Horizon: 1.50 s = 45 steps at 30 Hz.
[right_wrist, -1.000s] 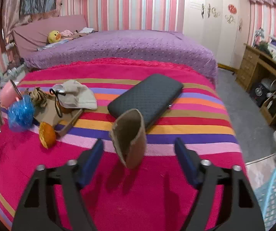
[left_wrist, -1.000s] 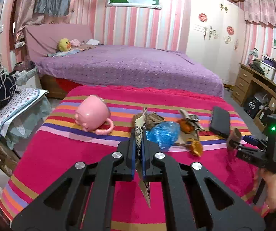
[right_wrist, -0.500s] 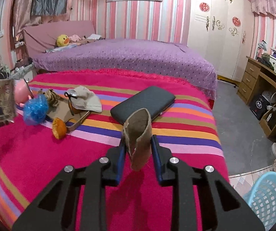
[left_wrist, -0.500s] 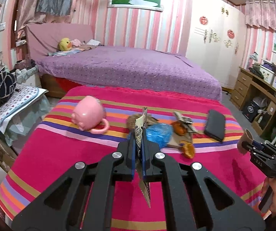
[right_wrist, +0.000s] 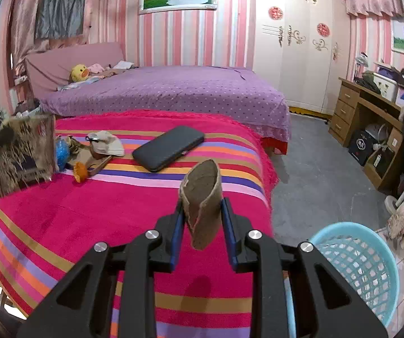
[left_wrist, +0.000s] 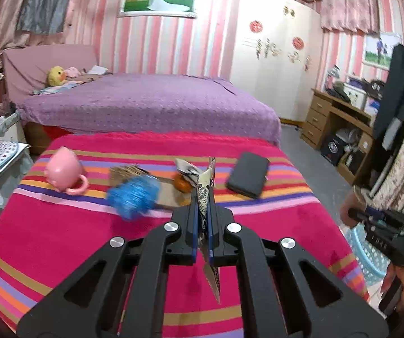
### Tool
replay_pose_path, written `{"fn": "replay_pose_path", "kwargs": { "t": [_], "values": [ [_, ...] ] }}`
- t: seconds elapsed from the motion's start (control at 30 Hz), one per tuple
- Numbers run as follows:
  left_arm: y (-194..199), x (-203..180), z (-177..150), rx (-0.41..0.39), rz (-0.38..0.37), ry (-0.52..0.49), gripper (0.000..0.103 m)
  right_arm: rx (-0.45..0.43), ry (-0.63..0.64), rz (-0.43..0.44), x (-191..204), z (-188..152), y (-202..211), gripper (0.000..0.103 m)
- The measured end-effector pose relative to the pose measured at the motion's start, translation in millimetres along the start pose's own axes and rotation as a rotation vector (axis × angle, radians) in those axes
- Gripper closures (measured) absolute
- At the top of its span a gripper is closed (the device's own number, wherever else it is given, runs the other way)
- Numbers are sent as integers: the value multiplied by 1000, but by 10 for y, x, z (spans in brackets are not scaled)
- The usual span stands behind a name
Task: Collect trash
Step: 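Carry wrapper and cup over the blue basket and open both tools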
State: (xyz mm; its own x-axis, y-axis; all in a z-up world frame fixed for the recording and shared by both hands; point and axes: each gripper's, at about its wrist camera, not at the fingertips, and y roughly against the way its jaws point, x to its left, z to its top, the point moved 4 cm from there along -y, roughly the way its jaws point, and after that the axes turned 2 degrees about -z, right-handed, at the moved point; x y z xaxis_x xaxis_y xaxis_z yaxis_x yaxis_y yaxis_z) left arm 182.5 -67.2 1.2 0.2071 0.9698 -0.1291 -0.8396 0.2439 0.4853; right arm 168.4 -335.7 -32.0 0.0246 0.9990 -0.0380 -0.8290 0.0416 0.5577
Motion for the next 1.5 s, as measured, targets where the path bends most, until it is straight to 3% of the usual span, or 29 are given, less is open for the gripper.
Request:
{"fn": "replay_pose_path", "kwargs": {
  "t": [0.17, 0.33, 0.67, 0.93, 1.2, 1.3, 1.33, 1.47, 1.5],
  "values": [
    [-90, -355, -98, 27, -18, -18, 100, 2, -24, -30, -432, -69, 53, 77],
    [-118, -891, -81, 23, -59, -87, 100, 20, -60, -119, -1030, -199, 78, 77],
    [-344, -2337, -214, 58, -254, -154, 100, 50, -200, -261, -2153, -605, 240, 77],
    [-419, -3218, -421, 98, -408, -202, 99, 65, -239, -303, -2524, -800, 280, 77],
    [-752, -3502, -811, 198, -436, -228, 98, 57, -292, -312, -2722, -909, 328, 77],
    [-851, -3524, -914, 206, -398, -271, 77, 63, -294, -310, -2744, -938, 309, 77],
    [-873, -3513, -914, 201, -384, -281, 65, 64, -293, -310, -2742, -942, 305, 77],
    [-921, -3383, -858, 145, -286, -302, 26, 69, -291, -304, -2736, -953, 266, 77],
    [-924, -3316, -835, 129, -265, -302, 21, 72, -289, -303, -2727, -958, 254, 77]
  ]
}}
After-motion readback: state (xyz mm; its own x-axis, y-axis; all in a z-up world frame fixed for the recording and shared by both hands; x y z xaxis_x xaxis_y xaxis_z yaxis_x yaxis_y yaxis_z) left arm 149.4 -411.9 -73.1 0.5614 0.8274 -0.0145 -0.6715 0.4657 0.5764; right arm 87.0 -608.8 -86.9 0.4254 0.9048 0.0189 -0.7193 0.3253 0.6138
